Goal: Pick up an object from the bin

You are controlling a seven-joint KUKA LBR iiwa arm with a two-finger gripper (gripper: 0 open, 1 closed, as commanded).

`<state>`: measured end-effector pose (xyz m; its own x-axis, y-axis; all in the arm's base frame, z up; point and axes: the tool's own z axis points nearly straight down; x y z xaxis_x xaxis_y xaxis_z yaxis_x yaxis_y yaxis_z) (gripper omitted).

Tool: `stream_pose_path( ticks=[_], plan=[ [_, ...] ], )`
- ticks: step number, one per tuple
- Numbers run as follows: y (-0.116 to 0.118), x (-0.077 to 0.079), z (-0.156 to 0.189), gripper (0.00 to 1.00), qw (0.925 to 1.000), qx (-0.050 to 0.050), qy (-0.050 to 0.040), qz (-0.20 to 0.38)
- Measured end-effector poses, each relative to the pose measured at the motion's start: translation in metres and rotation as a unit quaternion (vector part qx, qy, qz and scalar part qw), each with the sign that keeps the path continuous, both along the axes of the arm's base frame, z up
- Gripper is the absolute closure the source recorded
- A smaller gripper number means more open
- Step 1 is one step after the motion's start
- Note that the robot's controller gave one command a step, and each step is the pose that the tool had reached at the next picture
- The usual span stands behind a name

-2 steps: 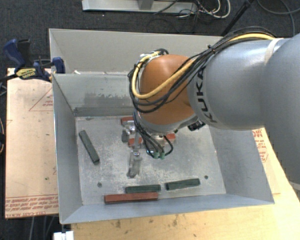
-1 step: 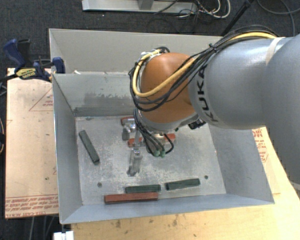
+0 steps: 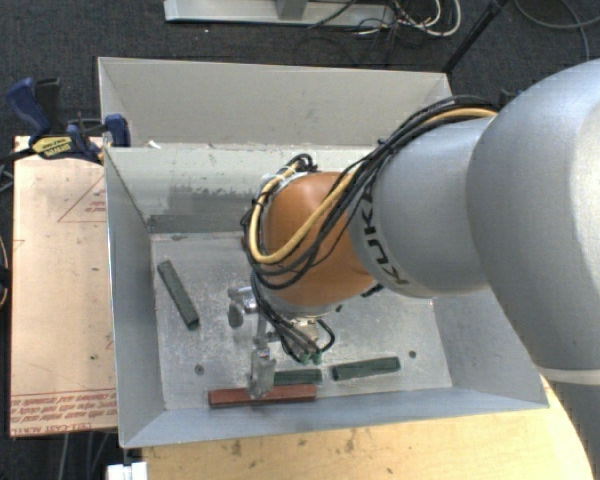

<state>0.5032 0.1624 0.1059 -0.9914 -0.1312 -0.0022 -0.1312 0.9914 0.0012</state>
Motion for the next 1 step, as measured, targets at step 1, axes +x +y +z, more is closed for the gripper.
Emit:
stream_pose_path(
  ticks=[1],
  plan=[
    [-0.0006,-0.0134,0.0057,0.0,0.9997,-0.001,0.0019,0.022]
  ],
)
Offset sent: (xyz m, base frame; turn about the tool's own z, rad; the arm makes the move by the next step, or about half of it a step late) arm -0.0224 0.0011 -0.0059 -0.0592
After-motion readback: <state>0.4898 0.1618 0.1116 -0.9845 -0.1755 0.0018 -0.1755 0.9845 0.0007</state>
